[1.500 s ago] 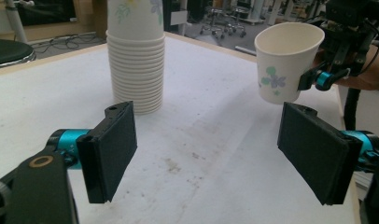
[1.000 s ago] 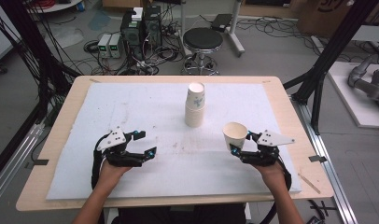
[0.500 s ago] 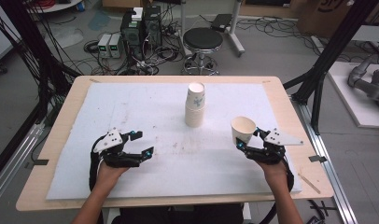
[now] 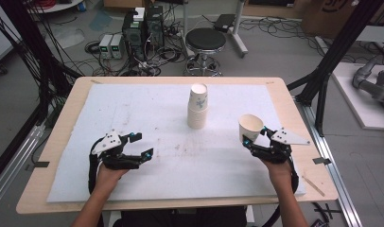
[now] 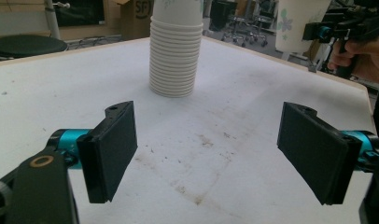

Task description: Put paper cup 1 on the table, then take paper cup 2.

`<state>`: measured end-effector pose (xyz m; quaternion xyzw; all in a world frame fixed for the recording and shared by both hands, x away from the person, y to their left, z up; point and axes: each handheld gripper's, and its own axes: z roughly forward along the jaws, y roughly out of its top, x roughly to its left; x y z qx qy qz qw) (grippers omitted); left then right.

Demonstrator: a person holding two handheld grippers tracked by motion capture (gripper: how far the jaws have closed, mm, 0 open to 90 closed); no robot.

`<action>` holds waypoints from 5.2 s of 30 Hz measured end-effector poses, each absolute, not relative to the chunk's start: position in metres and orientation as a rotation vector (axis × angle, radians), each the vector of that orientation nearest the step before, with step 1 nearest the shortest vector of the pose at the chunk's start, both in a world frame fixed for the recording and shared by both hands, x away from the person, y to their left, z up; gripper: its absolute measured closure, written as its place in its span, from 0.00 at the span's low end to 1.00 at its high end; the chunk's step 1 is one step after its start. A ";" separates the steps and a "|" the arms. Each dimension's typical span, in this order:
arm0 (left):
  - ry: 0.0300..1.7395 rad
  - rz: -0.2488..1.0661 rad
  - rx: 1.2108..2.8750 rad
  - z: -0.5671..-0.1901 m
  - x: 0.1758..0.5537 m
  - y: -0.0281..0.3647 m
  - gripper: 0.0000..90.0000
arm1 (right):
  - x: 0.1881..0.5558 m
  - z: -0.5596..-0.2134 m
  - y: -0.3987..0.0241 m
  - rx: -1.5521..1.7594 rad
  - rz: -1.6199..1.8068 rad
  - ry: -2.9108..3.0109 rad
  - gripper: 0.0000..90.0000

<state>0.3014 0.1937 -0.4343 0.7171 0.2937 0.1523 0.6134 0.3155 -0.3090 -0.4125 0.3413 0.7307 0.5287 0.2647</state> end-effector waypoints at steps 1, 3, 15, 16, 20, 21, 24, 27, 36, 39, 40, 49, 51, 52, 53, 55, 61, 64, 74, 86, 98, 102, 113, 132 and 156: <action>0.678 0.352 1.652 -0.434 0.302 0.194 0.22 | 0.317 -0.413 -0.309 0.931 1.425 1.967 0.40; 0.680 0.349 1.652 -0.435 0.302 0.194 0.22 | 0.320 -0.414 -0.310 0.950 1.415 1.963 0.40; 0.670 0.335 1.673 -0.436 0.302 0.187 0.22 | 0.344 -0.426 -0.308 1.047 1.301 1.987 0.40; 0.666 0.336 1.677 -0.436 0.302 0.187 0.23 | 0.345 -0.427 -0.307 1.053 1.292 1.986 0.40; 0.671 0.336 1.681 -0.437 0.302 0.186 0.23 | 0.350 -0.431 -0.304 1.103 1.238 2.004 0.40; 0.672 0.333 1.681 -0.437 0.302 0.185 0.23 | 0.352 -0.433 -0.305 1.113 1.228 2.013 0.40; 0.671 0.329 1.687 -0.438 0.302 0.185 0.23 | 0.354 -0.436 -0.304 1.149 1.196 2.033 0.40; 0.676 0.330 1.685 -0.439 0.303 0.184 0.23 | 0.356 -0.437 -0.304 1.182 1.166 2.049 0.40; 0.679 0.327 1.693 -0.439 0.303 0.184 0.23 | 0.355 -0.441 -0.303 1.218 1.069 2.107 0.40; 0.683 0.327 1.691 -0.439 0.303 0.184 0.23 | 0.351 -0.444 -0.306 1.226 1.083 2.098 0.40; 0.683 0.327 1.691 -0.439 0.303 0.184 0.23 | 0.350 -0.444 -0.308 1.227 1.077 2.104 0.40; 0.689 0.321 1.695 -0.440 0.303 0.183 0.23 | 0.343 -0.448 -0.315 1.209 1.020 2.156 0.35; 0.689 0.322 1.694 -0.439 0.304 0.183 0.23 | 0.342 -0.450 -0.317 1.255 1.041 2.144 0.22; 0.691 0.321 1.692 -0.440 0.304 0.183 0.23 | 0.342 -0.450 -0.318 1.264 1.045 2.137 0.21; 0.693 0.318 1.690 -0.440 0.304 0.183 0.23 | 0.340 -0.449 -0.319 1.272 1.060 2.131 0.21; 0.698 0.313 1.691 -0.440 0.304 0.184 0.22 | 0.336 -0.446 -0.322 1.264 1.085 2.123 0.21; 0.736 0.309 1.675 -0.439 0.305 0.186 0.19 | 0.313 -0.430 -0.331 1.217 1.141 2.098 0.21; 0.764 0.330 1.673 -0.439 0.305 0.187 0.19 | 0.301 -0.421 -0.334 1.179 1.179 2.082 0.21; 0.754 0.377 1.657 -0.434 0.304 0.193 0.20 | 0.289 -0.403 -0.330 1.063 1.280 2.057 0.21; 0.759 0.378 1.646 -0.435 0.302 0.199 0.20 | 0.293 -0.396 -0.320 1.015 1.306 2.059 0.21; 0.764 0.374 1.647 -0.437 0.301 0.202 0.20 | 0.295 -0.393 -0.318 0.998 1.316 2.056 0.21; 0.760 0.372 1.658 -0.437 0.302 0.200 0.20 | 0.294 -0.393 -0.319 0.993 1.315 2.058 0.21; 0.744 0.388 1.661 -0.427 0.305 0.186 0.20 | 0.288 -0.388 -0.320 0.979 1.318 2.068 0.21; 0.677 0.402 1.667 -0.373 0.361 0.132 0.19 | 0.289 -0.385 -0.317 0.964 1.337 2.092 0.22; 0.665 0.371 1.787 -0.329 0.430 0.061 0.19 | 0.289 -0.383 -0.314 0.961 1.363 2.102 0.22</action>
